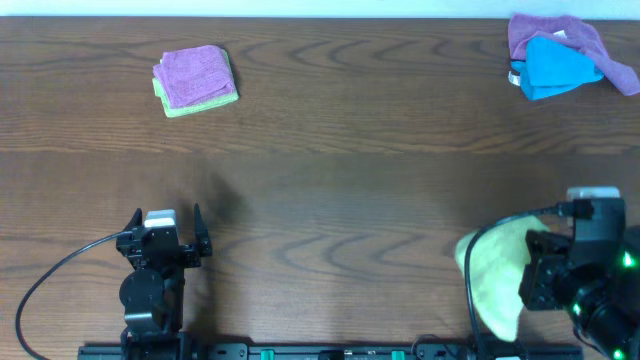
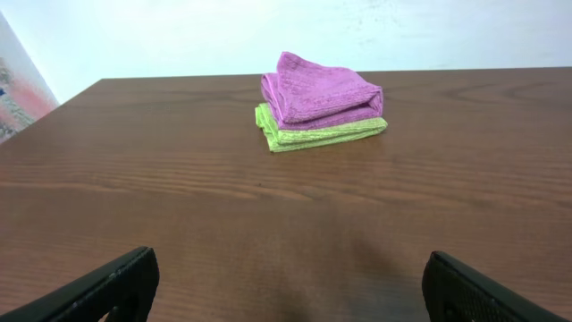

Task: Fold the cloth
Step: 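Lift the green cloth and drag it toward the table center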

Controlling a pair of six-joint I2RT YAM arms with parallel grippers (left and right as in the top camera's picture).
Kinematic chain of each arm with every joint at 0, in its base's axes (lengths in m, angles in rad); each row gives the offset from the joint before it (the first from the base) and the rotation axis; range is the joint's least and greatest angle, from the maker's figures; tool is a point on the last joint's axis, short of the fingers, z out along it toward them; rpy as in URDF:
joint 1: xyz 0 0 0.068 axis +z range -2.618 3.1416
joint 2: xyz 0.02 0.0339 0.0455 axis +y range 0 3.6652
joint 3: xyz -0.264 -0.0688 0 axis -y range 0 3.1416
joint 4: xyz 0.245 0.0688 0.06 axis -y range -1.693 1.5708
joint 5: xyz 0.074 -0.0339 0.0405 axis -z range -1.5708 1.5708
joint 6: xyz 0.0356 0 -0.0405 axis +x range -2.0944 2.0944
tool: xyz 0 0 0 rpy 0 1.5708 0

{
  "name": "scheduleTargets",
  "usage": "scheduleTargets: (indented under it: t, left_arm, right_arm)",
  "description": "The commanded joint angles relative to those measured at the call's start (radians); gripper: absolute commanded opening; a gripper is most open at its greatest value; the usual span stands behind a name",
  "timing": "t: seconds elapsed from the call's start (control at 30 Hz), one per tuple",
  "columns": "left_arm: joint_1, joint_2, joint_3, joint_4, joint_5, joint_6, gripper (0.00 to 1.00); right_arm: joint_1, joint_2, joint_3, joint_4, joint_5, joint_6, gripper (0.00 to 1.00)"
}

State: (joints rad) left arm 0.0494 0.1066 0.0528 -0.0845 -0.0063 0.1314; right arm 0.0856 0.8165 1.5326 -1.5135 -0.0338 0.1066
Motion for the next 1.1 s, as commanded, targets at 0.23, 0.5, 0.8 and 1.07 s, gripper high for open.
scheduleTargets:
  t: [0.23,0.5,0.8,1.07]
  left_arm:
    - [-0.004,-0.006,-0.037,-0.014,-0.001,0.0,0.95]
    - [-0.004,-0.006,-0.037,-0.014,-0.001,0.0,0.96]
    - [-0.004,-0.006,-0.037,-0.014,-0.001,0.0,0.95]
    - [-0.004,-0.006,-0.037,-0.014,-0.001,0.0,0.96]
  right_arm:
    - [0.083,0.369,-0.146,0.447,-0.315,-0.042,0.01]
    - [0.207,0.707,0.242,0.272,-0.238,-0.165,0.99]
    - [0.203,0.687,0.192,0.092,0.003,-0.145,0.96]
    - [0.203,0.689,-0.108,0.333,0.004,-0.084,0.01]
